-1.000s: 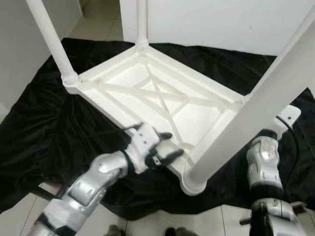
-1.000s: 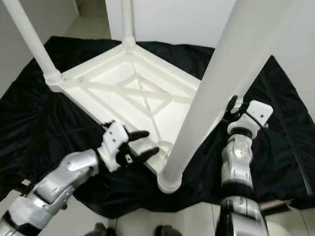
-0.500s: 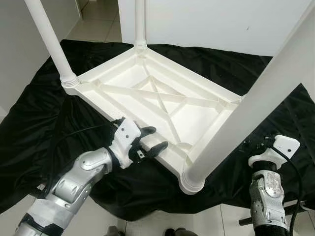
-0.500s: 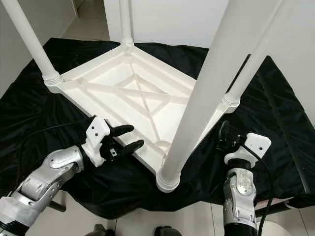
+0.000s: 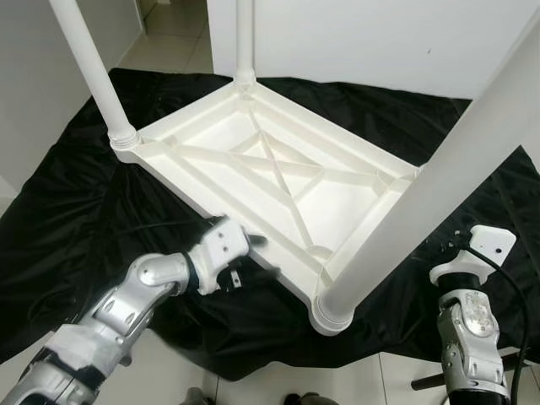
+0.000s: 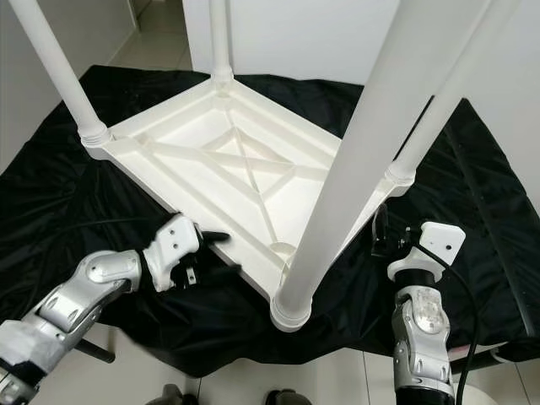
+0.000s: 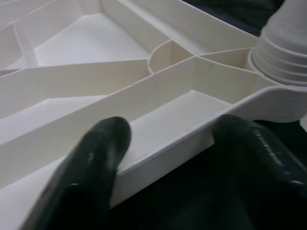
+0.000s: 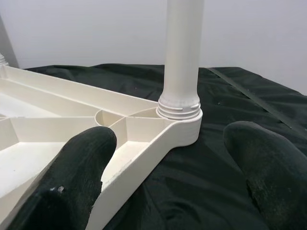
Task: Building children table
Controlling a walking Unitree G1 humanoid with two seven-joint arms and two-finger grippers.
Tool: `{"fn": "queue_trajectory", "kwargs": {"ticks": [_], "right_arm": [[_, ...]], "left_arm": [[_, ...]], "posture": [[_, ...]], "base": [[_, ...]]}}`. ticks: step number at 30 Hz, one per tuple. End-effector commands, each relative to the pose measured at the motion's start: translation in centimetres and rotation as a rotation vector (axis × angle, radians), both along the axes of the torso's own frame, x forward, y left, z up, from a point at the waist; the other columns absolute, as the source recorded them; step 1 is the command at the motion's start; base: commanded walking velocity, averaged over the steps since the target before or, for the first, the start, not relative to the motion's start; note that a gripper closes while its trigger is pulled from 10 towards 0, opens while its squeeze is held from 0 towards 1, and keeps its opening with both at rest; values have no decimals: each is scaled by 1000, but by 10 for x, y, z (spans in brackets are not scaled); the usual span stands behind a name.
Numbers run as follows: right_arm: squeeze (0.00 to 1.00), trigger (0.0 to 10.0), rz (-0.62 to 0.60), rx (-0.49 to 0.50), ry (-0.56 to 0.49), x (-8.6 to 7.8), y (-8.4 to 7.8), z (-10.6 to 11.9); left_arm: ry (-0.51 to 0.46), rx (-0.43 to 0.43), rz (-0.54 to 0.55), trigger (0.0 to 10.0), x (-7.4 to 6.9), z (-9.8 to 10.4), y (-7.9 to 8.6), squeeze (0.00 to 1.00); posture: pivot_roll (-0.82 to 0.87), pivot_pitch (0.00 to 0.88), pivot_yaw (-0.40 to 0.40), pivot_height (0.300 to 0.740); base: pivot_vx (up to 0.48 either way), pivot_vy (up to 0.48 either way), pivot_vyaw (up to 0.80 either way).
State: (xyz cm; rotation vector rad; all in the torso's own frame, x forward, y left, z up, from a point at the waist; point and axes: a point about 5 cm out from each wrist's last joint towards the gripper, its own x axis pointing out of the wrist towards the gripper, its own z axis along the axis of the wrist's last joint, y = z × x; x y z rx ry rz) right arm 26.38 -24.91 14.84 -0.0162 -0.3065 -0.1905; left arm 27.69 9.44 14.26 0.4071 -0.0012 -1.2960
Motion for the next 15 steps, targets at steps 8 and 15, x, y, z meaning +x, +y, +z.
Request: {"fn": "queue_trajectory", "kwargs": {"ticks": [8, 15], "right_arm": [[0, 10000, 23, 10, 51, -4, 7, -8], [0, 10000, 12, 13, 50, -6, 8, -7]], "left_arm": [[-1, 125, -132, 10000, -3, -14, -14, 0], [-2, 186, -164, 10000, 8, -17, -23, 0]], "posture": [[-44, 112, 18, 740], [-58, 112, 38, 740]], "base": [[0, 0, 0], [0, 0, 0]]}}
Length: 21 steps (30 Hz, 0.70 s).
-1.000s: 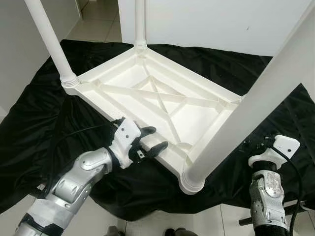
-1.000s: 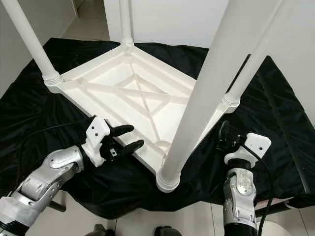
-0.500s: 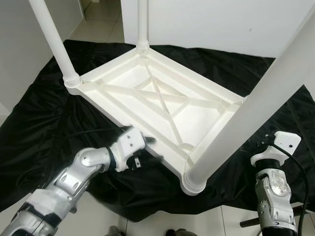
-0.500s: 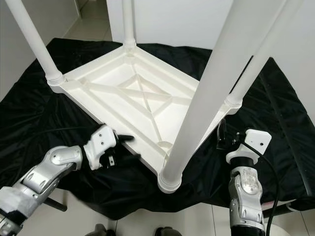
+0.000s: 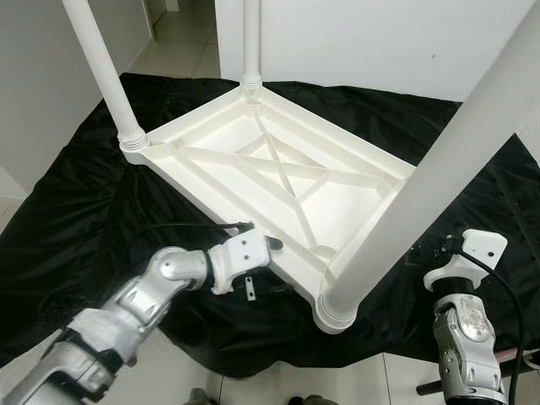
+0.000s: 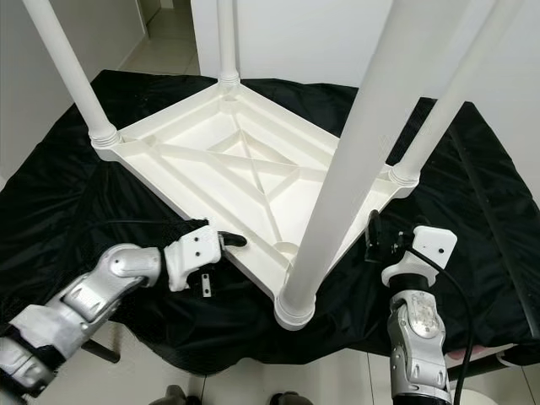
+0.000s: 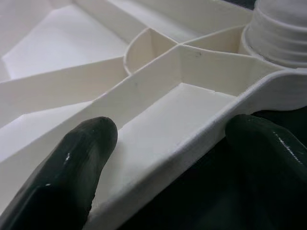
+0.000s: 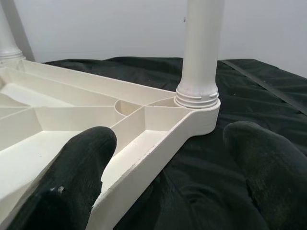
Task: Building children table
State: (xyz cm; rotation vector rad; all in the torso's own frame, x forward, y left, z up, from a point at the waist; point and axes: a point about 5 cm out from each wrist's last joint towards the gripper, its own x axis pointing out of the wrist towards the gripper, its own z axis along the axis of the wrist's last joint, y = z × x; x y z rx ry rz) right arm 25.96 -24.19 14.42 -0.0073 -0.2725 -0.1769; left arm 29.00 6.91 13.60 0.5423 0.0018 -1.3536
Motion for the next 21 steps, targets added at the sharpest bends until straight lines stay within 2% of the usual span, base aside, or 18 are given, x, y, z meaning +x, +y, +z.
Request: {"fn": "queue_trajectory", "kwargs": {"ticks": [1, 7, 13, 18, 19, 21], "right_arm": [[0, 10000, -11, 5, 18, -2, 0, -3], [0, 10000, -26, 7, 21, -2, -1, -4], [0, 10000, -30, 5, 22, -1, 0, -3], [0, 10000, -32, 0, 24, 0, 0, -3], [0, 10000, -34, -2, 24, -1, 0, -2], [0, 10000, -36, -4, 25, -1, -1, -2]], "left_arm": [[64, 99, -86, 10000, -2, -11, 0, 0], [96, 141, -86, 10000, 12, -6, -8, 0], [113, 163, -120, 10000, 14, -6, -9, 0], [126, 141, -153, 10000, 15, 0, -15, 0], [137, 122, -160, 4588, 17, 2, -18, 0], [145, 110, -162, 4353, 18, 4, -20, 0]], "posture": [[-58, 112, 41, 740], [-62, 110, 59, 740], [-66, 111, 61, 740], [-70, 114, 64, 740], [-70, 114, 64, 740], [-77, 116, 67, 740]], "base": [[0, 0, 0], [0, 0, 0], [0, 0, 0], [0, 0, 0], [0, 0, 0], [0, 0, 0]]}}
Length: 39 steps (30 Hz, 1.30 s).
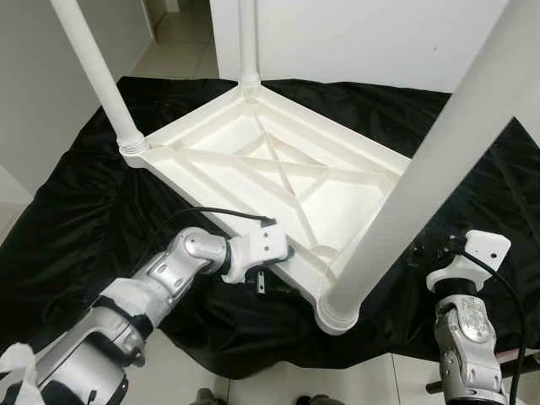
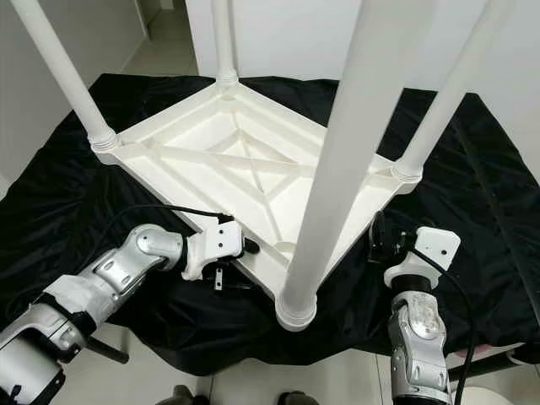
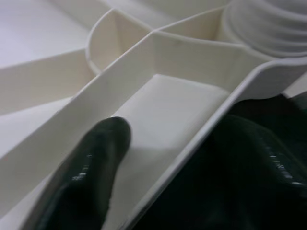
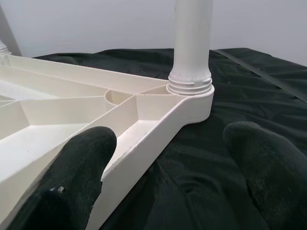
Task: Building children table
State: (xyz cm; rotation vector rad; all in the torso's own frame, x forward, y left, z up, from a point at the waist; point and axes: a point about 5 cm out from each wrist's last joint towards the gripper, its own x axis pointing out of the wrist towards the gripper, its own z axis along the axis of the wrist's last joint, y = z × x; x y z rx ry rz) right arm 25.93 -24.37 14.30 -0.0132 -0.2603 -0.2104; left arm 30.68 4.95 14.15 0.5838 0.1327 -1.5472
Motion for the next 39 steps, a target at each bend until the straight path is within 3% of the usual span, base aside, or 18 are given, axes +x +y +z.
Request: {"fn": "queue_trajectory", "kwargs": {"ticks": [1, 2, 3, 4, 5, 8, 9, 10, 13, 14, 21, 29, 30, 34, 35, 39], "right_arm": [[0, 10000, -2, -3, 12, 0, 1, -1], [0, 10000, -2, -3, 12, 0, 1, -1], [0, 10000, -8, -5, 14, -2, 0, -1], [0, 10000, -14, -6, 16, -3, 0, -1], [0, 10000, -21, -4, 18, -4, -1, -1], [0, 10000, -29, -1, 21, -4, -2, -3], [0, 10000, -30, 0, 21, -3, -1, -3], [0, 10000, -31, 1, 21, -3, -1, -4], [0, 10000, -32, 2, 22, -2, -1, -4], [0, 10000, -34, 4, 21, -2, 0, -4], [0, 10000, -47, 17, 8, 0, -1, -2], [0, 10000, -64, 37, -5, -7, -9, -3], [0, 10000, -70, 40, -6, -10, -12, -4], [0, 10000, -87, 41, -1, -18, -20, -5], [0, 10000, -70, 34, 8, -22, -24, -5], [0, 10000, 73, 18, 44, -28, -21, -6]], "left_arm": [[39, -12, 3, 4353, 1, -1, -1, 0], [39, -12, 3, 4353, 1, -1, -1, 0], [42, -22, 17, 3137, 3, -1, -3, 0], [24, -23, 28, 3020, 4, -1, -4, 0], [12, -28, 47, 3843, 6, -2, -7, 0], [10, -50, 77, 3647, 10, 0, -11, 0], [4, -61, 91, 5255, 11, 2, -13, 0], [-1, -67, 100, 4235, 13, 3, -15, 0], [-5, -74, 114, 4235, 15, 4, -17, 0], [-14, -83, 129, 9608, 17, 6, -19, 0], [-115, -77, 222, 10000, 33, 11, -24, 0], [-107, -116, 303, 10000, 43, 18, -19, 0], [-79, -146, 314, 10000, 44, 20, -17, 1000], [-76, -182, 326, 10000, 44, 24, -15, 1000], [-82, -199, 323, 10000, 43, 26, -12, 0], [-74, -249, 320, 10000, 38, 30, -6, 0]], "posture": [[-77, 116, 67, 740], [-77, 116, 67, 740], [-79, 118, 68, 740], [-79, 119, 72, 740], [-75, 120, 74, 740], [-71, 121, 75, 740], [-69, 122, 77, 740], [-69, 122, 77, 740], [-64, 122, 77, 740], [-64, 122, 76, 740], [-66, 119, 79, 740], [-65, 120, 80, 740], [-65, 120, 78, 740], [-68, 118, 76, 740], [-71, 119, 74, 740], [-73, 119, 73, 740]], "base": [[0, 0, 0], [0, 0, 0], [0, 0, 0], [0, 0, 0], [0, 0, 0], [0, 0, 0], [0, 0, 0], [0, 0, 0], [0, 0, 0], [0, 0, 0], [0, 0, 0], [0, 0, 0], [0, 0, 0], [0, 0, 0], [0, 0, 0], [0, 0, 0]]}}
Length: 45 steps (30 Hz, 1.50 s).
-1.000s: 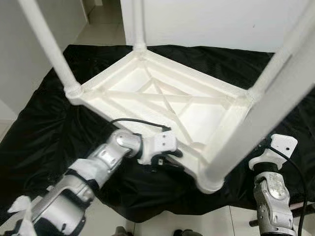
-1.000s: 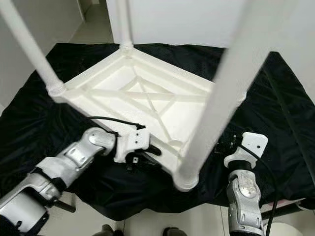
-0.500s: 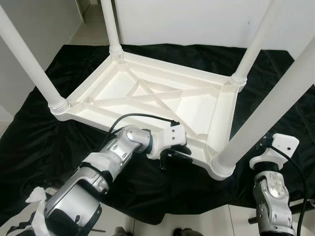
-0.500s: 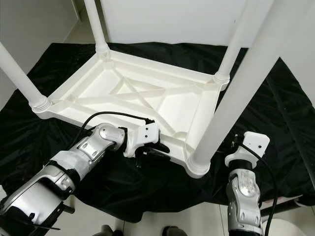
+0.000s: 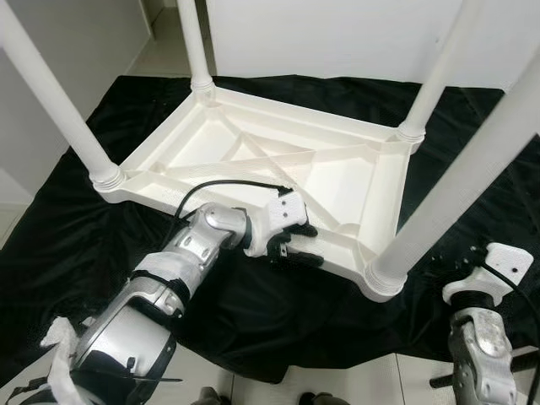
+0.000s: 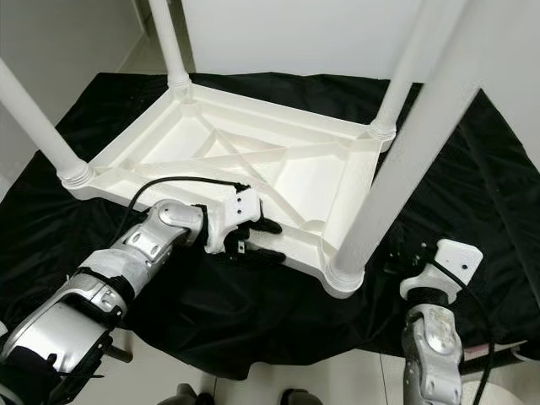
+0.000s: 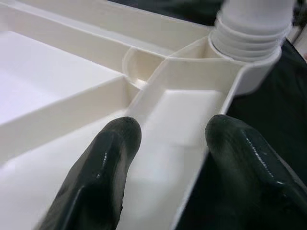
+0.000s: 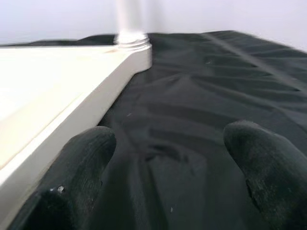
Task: Building children table
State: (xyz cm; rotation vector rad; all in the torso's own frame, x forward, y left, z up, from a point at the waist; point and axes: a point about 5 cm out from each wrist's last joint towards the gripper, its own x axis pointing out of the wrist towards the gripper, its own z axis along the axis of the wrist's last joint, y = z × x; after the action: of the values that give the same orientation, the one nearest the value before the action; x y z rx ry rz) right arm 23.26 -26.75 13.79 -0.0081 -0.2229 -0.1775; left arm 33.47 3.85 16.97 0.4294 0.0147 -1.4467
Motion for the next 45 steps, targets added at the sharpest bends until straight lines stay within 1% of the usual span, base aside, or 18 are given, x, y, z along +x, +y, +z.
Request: {"fn": "queue_trajectory", "kwargs": {"ticks": [1, 4, 6, 10, 15, 17, 18, 19, 22, 23, 25, 27, 30, 32, 35, 36, 41, 45], "right_arm": [[0, 10000, 129, 9, 33, -5, 7, -1], [0, 10000, 187, 7, 50, -8, 10, -2], [0, 10000, 274, -27, 83, -19, 7, 0], [0, 10000, 302, -50, 92, -22, 5, 2], [0, 10000, 496, -153, 153, -44, 2, 14], [0, 10000, 496, -153, 153, -44, 2, 14], [0, 10000, 567, -180, 192, -52, 3, 16], [0, 10000, 567, -180, 192, -52, 3, 16], [0, 10000, 688, -181, 236, -60, 6, 21], [0, 10000, 688, -181, 236, -60, 6, 21], [0, 10000, 804, -172, 245, -60, 17, 26], [0, 10000, 804, -172, 245, -60, 17, 26], [0, 10000, 846, -179, 238, -54, 23, 29], [0, 10000, 923, -200, 220, -41, 34, 32], [0, 10000, 940, -222, 195, -26, 40, 36], [0, 10000, 925, -235, 170, -18, 42, 38], [0, 10000, 879, -265, 118, -5, 43, 43], [0, 10000, 758, -249, 49, 27, 34, 55]], "left_arm": [[-28, -88, 241, 10000, 10, 3, 9, 0], [-10, -102, 250, 10000, 10, 4, 11, 0], [45, -160, 298, 10000, 5, 6, 24, 0], [58, -171, 322, 10000, 2, 6, 30, 0], [101, -189, 359, 10000, -19, 6, 55, 0], [101, -189, 359, 10000, -19, 6, 55, 0], [115, -192, 353, 10000, -27, 6, 61, 0], [115, -192, 353, 10000, -27, 6, 61, 0], [101, -200, 317, 10000, -44, 7, 68, 0], [101, -200, 317, 10000, -44, 7, 68, 0], [75, -207, 299, 10000, -56, 6, 68, 0], [75, -207, 299, 10000, -56, 6, 68, 0], [95, -224, 319, 10000, -56, 4, 66, 0], [124, -241, 356, 10000, -61, 2, 57, 0], [134, -246, 375, 10000, -67, 2, 52, 0], [140, -250, 381, 10000, -71, 3, 50, 0], [144, -262, 391, 10000, -75, 5, 47, 0], [150, -303, 420, 10000, -76, 5, 37, 0]], "posture": [[-74, 120, 70, 740], [-74, 120, 65, 740], [-76, 121, 60, 740], [-80, 119, 61, 740], [-78, 100, 54, 740], [-78, 100, 54, 740], [-72, 104, 44, 740], [-72, 104, 44, 740], [-67, 101, 34, 740], [-67, 101, 34, 740], [-54, 101, 19, 740], [-54, 101, 19, 740], [-45, 98, 10, 740], [-23, 93, -8, 740], [-4, 90, -19, 740], [4, 89, -23, 740], [8, 87, -25, 740], [7, 81, -28, 740]], "base": [[0, 0, 0], [0, 0, 0], [0, 0, 0], [0, 0, 0], [0, 0, 0], [0, 0, 0], [0, 0, 0], [0, 0, 0], [0, 0, 0], [0, 0, 0], [0, 0, 0], [0, 0, 0], [0, 0, 0], [0, 0, 0], [0, 0, 0], [0, 0, 0], [0, 0, 0], [0, 0, 0]]}}
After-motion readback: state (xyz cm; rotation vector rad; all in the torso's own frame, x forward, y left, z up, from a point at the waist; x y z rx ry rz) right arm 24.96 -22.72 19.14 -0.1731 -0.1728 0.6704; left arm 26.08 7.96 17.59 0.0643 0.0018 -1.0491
